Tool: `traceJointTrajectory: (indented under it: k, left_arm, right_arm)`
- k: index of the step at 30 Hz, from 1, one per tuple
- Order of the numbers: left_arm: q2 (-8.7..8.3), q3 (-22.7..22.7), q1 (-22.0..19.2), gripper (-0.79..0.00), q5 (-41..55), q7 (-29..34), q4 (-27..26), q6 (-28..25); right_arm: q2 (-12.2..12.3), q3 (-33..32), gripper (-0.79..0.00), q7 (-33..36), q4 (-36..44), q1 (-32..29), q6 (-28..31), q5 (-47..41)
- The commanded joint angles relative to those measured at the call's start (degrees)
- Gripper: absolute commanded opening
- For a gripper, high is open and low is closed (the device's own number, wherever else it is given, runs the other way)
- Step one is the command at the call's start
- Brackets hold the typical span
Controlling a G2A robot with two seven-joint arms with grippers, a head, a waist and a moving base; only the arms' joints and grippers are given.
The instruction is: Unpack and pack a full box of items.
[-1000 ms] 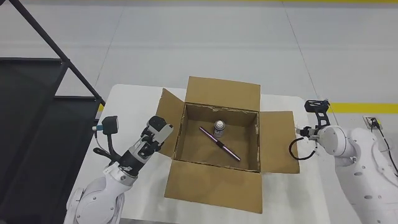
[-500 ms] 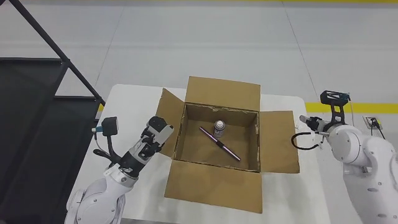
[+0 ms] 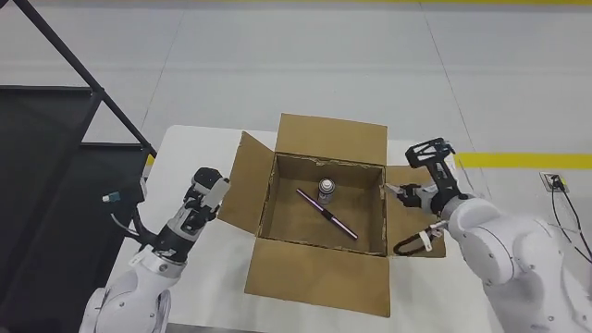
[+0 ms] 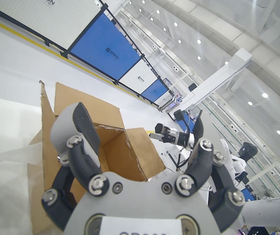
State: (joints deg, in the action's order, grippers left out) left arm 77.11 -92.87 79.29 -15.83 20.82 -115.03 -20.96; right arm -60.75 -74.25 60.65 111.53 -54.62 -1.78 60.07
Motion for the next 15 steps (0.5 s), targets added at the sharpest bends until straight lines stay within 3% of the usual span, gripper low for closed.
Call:
traceJointTrajectory:
  k: [1, 9, 15]
  left_arm:
    - [-0.16, -1.14, 0.60, 0.000, 0.46, -0.46, -0.24, -0.08]
    - [-0.54, -3.24, 2.45, 0.000, 4.57, -0.56, -0.37, -0.79]
    - [-0.54, -3.24, 2.45, 0.000, 4.57, -0.56, -0.37, -0.79]
  right_arm:
    - [-0.57, 4.58, 0.000, 1.42, -2.34, 3.10, 1.72, -0.19]
    - [-4.83, 21.24, 0.000, 0.95, -18.02, 15.87, 0.25, -2.09]
    - [-8.68, 29.60, 0.000, -1.67, -29.66, 22.90, -0.22, -6.06]
